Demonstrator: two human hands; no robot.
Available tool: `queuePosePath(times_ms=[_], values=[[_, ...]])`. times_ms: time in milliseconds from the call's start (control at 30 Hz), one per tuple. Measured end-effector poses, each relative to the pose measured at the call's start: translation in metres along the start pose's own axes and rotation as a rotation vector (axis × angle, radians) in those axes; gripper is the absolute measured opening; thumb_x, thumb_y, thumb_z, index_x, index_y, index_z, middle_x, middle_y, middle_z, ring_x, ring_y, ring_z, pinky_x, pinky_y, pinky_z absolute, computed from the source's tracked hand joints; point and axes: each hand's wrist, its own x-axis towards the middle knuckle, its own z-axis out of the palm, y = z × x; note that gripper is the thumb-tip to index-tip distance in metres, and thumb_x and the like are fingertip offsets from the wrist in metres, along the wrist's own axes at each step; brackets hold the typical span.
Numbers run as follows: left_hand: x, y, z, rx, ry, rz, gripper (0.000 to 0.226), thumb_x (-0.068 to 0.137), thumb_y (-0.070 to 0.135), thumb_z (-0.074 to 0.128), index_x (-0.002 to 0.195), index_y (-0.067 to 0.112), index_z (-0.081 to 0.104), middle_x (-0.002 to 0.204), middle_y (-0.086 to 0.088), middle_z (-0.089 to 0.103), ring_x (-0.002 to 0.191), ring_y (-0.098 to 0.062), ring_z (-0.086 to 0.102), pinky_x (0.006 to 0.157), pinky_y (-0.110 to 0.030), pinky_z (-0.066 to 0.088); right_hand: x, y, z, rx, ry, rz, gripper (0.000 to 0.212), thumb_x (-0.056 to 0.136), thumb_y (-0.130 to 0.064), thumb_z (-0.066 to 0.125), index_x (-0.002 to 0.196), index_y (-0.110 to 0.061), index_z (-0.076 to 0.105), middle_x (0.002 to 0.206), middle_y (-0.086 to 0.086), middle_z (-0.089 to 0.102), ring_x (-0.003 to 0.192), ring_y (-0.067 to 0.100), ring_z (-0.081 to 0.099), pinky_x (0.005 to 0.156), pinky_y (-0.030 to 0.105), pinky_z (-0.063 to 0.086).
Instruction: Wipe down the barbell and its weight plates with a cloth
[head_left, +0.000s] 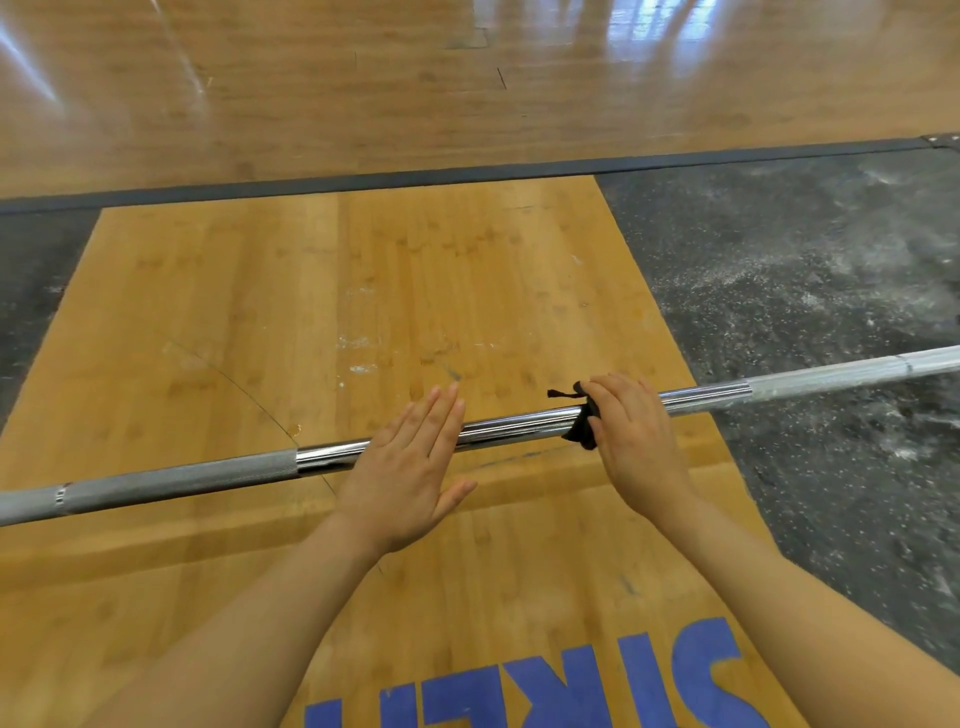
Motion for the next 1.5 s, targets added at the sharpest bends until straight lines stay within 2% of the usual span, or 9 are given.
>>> queuePosePath(times_ms=[67,200,367,533,700,900,1100,1367,1500], values=[[0.000,0.007,-0.005,-0.006,-0.059,-0.055,0.080,0.096,0.061,0.014,0.152,0.004,0.019,0.161,-0.013,0.010,0.149,-0.027,0.009,0.122,-0.042,0.011,-0.001,-0.001,0.001,0.035,0.007,0.023,0.037,0.094,-0.012,0.048,0.128,0.000,0.056,0.128,0.014,0.056,0.121,0.034,0.049,0.107,0.057,0.034],[0.001,0.021,-0.011,-0.011,-0.187,-0.203,0.080,0.090,0.065,-0.004,0.151,0.014,-0.017,0.157,-0.006,-0.027,0.146,-0.024,-0.022,0.116,-0.042,-0.015,-0.001,0.005,-0.003,0.069,-0.034,-0.022,0.044,0.095,-0.025,0.037,0.128,-0.003,0.056,0.125,0.010,0.056,0.116,0.029,0.049,0.103,0.050,0.038],[0.009,0.007,-0.051,-0.003,-0.335,-0.256,0.072,0.097,0.062,0.012,0.154,0.022,-0.008,0.162,-0.005,-0.012,0.149,-0.025,-0.011,0.119,-0.044,-0.002,0.005,0.011,-0.005,0.097,-0.053,-0.053,0.042,0.094,-0.025,0.038,0.124,-0.004,0.059,0.119,0.009,0.058,0.108,0.029,0.052,0.097,0.041,0.035],[0.008,-0.035,-0.107,0.102,-0.438,-0.164,0.070,0.098,0.060,0.018,0.155,0.023,-0.001,0.163,-0.008,-0.002,0.150,-0.026,0.000,0.119,-0.042,0.008,0.007,0.011,-0.009,0.085,-0.087,-0.060,0.037,0.091,-0.018,0.049,0.123,-0.002,0.060,0.118,0.011,0.059,0.106,0.033,0.055,0.096,0.047,0.040],[-0.002,-0.063,-0.137,0.174,-0.399,-0.024,0.066,0.099,0.059,0.017,0.155,0.025,0.006,0.163,-0.006,0.010,0.149,-0.022,0.012,0.118,-0.037,0.014,0.008,0.011,-0.004,0.022,-0.054,-0.068,0.032,0.088,-0.006,0.067,0.119,0.002,0.061,0.114,0.017,0.060,0.100,0.037,0.056,0.091,0.049,0.042],[-0.028,-0.042,-0.123,0.097,-0.453,-0.044,0.064,0.100,0.058,0.018,0.155,0.027,0.005,0.163,-0.003,0.009,0.149,-0.021,0.009,0.119,-0.038,0.011,0.013,0.016,-0.003,-0.004,-0.093,-0.080,0.033,0.085,-0.008,0.070,0.116,0.000,0.062,0.111,0.017,0.061,0.097,0.038,0.056,0.090,0.049,0.042],[-0.014,-0.020,-0.103,0.064,-0.418,-0.014,0.067,0.100,0.058,0.018,0.155,0.022,0.005,0.163,-0.002,0.006,0.149,-0.020,0.007,0.119,-0.038,0.008,0.022,0.021,-0.003,0.007,-0.115,-0.091,0.028,0.086,-0.011,0.070,0.112,-0.007,0.063,0.107,0.011,0.061,0.094,0.033,0.056,0.090,0.038,0.030],[0.004,-0.007,-0.056,0.016,-0.344,-0.180,0.076,0.097,0.061,0.009,0.155,0.012,0.003,0.163,-0.009,0.001,0.150,-0.023,0.000,0.120,-0.038,0.000,0.042,0.024,-0.002,0.027,-0.189,-0.047,0.024,0.092,-0.019,0.061,0.116,-0.014,0.061,0.108,0.004,0.060,0.095,0.028,0.054,0.087,0.036,0.034],[0.002,-0.010,-0.042,0.035,-0.206,-0.239,0.080,0.095,0.062,0.004,0.152,0.008,0.020,0.159,-0.013,0.018,0.148,-0.029,0.015,0.118,-0.044,0.007,0.054,0.025,-0.005,0.025,-0.231,-0.058,0.024,0.093,-0.018,0.061,0.116,-0.011,0.061,0.109,0.008,0.061,0.095,0.031,0.055,0.088,0.041,0.038]])
